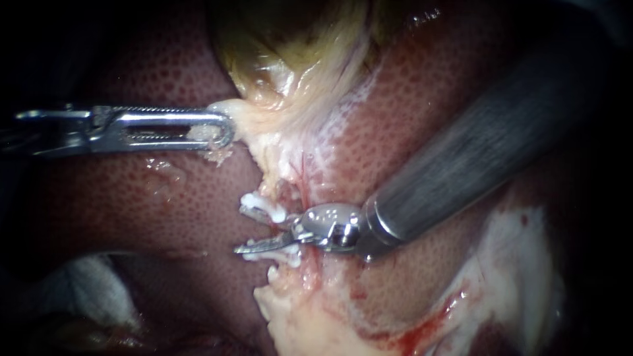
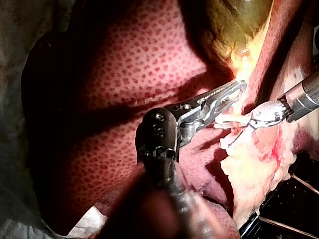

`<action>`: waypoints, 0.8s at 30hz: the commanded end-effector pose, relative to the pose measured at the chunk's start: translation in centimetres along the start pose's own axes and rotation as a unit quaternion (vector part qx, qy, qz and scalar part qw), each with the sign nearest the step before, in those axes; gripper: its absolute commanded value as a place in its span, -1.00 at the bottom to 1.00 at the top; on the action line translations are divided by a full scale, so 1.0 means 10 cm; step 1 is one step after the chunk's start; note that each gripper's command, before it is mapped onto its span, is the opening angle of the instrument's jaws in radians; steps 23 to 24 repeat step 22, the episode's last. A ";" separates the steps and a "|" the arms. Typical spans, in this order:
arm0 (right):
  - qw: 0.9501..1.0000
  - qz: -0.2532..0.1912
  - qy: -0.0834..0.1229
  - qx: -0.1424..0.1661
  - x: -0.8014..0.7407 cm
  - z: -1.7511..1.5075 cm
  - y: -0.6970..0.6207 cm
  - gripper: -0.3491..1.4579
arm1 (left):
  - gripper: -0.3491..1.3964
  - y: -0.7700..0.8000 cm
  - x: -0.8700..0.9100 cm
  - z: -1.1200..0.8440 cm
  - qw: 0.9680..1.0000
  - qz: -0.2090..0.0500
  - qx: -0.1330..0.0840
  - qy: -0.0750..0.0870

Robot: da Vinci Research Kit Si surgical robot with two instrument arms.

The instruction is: Go to the cutting position left tube

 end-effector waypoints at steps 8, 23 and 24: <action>1.000 0.000 0.001 -0.001 0.001 0.004 0.000 0.88 | -1.00 0.000 0.000 0.000 1.000 0.000 0.000 0.000; 1.000 0.000 0.001 -0.001 0.001 0.004 0.001 0.75 | -1.00 0.001 0.000 0.001 1.000 0.000 -0.001 -0.001; 1.000 0.000 0.001 -0.001 0.001 0.004 0.001 0.75 | -1.00 0.001 0.000 0.001 1.000 0.000 -0.001 -0.001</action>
